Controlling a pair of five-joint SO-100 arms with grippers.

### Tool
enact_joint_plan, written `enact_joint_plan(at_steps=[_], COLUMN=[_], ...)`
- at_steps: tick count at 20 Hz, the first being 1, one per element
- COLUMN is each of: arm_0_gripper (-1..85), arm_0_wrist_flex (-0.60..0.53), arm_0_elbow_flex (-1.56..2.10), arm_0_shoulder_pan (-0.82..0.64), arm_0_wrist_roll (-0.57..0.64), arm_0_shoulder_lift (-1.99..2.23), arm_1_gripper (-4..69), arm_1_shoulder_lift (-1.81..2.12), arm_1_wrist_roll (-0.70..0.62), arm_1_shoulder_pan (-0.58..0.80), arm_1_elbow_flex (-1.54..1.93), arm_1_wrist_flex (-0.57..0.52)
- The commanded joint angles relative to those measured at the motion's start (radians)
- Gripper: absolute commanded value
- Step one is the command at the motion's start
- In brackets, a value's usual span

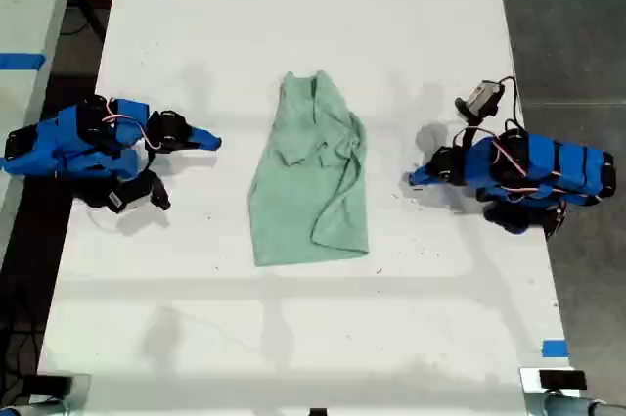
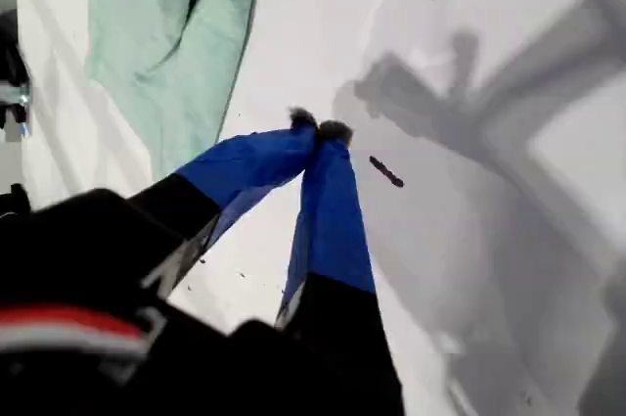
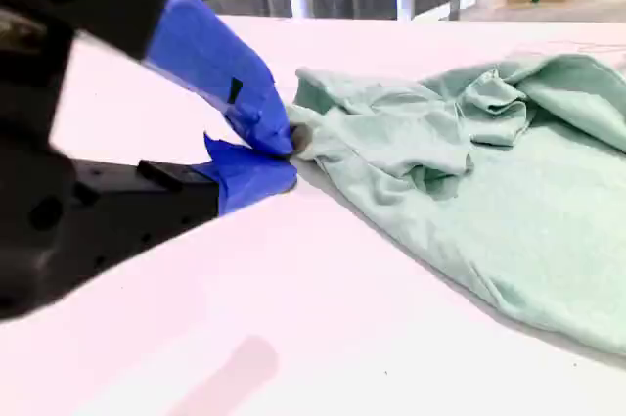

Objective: Fold t shirt

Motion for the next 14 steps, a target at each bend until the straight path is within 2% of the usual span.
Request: enact_joint_plan(at_steps=[1, 14], arm_0_gripper=[0.0, 0.0], arm_0_wrist_flex=[0.005, -0.006], arm_0_elbow_flex=[0.011, 0.011], arm_0_shoulder_pan=[0.012, 0.041], arm_0_wrist_roll=[-0.011, -0.005], arm_0_shoulder_lift=[0.006, 0.006], arm_1_gripper=[0.4, 0.4], arm_1_shoulder_lift=[0.017, 0.017], arm_1_wrist_roll=[-0.02, -0.02], arm_1_shoulder_pan=[0.025, 0.025], arm_1_elbow_flex=[0.04, 0.04], arm_1_wrist_flex=[0.008, 0.008])
